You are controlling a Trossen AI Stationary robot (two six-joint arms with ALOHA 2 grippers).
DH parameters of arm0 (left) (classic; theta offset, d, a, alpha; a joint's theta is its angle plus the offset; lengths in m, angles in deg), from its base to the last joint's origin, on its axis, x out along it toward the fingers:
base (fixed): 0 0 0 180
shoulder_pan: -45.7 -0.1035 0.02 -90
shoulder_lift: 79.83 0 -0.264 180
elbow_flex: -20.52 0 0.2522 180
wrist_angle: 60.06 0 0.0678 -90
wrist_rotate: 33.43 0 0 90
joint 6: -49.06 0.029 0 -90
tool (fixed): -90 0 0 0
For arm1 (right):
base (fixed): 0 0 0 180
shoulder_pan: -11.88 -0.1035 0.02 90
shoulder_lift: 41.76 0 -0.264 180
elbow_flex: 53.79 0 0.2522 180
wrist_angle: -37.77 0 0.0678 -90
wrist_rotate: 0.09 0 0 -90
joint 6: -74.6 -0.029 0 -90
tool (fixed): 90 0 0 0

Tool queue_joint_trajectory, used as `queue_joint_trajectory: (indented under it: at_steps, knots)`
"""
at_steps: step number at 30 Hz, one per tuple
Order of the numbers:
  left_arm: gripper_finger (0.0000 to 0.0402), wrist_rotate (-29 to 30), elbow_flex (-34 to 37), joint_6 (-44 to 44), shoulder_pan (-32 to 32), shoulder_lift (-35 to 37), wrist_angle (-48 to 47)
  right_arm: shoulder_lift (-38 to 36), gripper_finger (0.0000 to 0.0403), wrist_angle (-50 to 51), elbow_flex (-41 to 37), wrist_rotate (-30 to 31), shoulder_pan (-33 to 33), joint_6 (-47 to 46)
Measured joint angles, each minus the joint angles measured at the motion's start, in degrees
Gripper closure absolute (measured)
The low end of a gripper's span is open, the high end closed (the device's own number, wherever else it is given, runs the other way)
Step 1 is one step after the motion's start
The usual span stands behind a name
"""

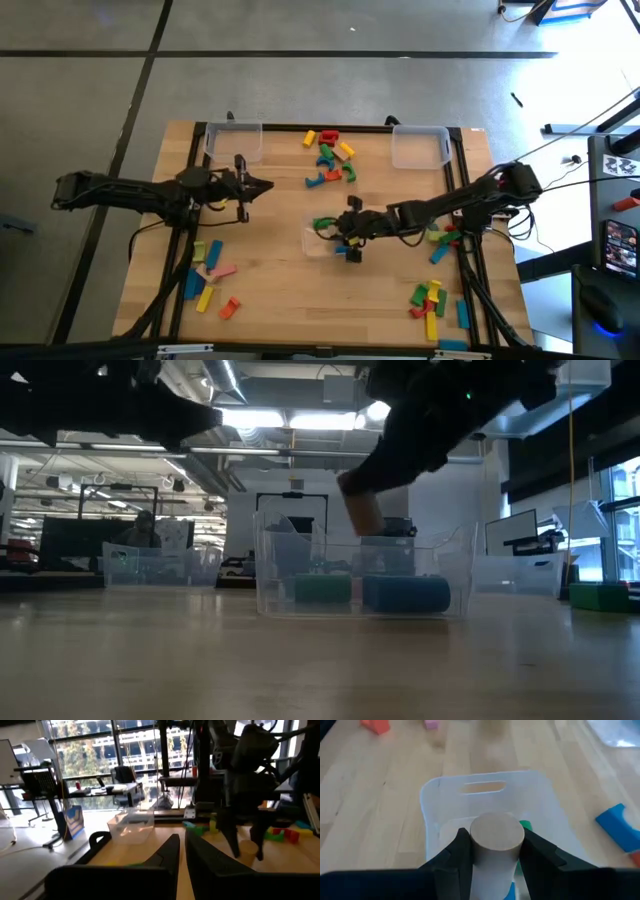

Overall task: Sort blocks by size
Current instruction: Put the light brown cylindrical block into the bottom transparent bin, then put the yellow cylindrical block into the bottom transparent bin

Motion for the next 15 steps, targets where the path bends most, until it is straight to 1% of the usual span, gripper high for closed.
queue_joint_trajectory:
  at_steps: [4,6,8,11,15]
  knots:
    - [0.0377,2.1,-0.1,0.3,0.0,-3.4,0.1,2.1,0.0270,-2.2,0.0,0.6,0.1,0.0]
    - [0.0377,3.4,-0.5,0.3,0.0,-4.8,0.1,2.8,0.0261,-3.4,0.0,0.6,0.4,0.2]
    - [0.0377,3.9,-1.1,0.3,0.0,-6.2,0.2,3.0,0.0243,-3.8,0.0,0.6,0.9,0.2]
    - [0.0377,4.4,-1.9,0.0,0.0,-8.4,0.2,3.0,0.0203,-3.9,0.0,-0.2,2.0,1.0]
    - [0.0377,5.7,-2.7,-1.1,0.0,-12.0,0.5,1.9,0.0158,-0.5,0.0,-1.1,2.8,3.9]
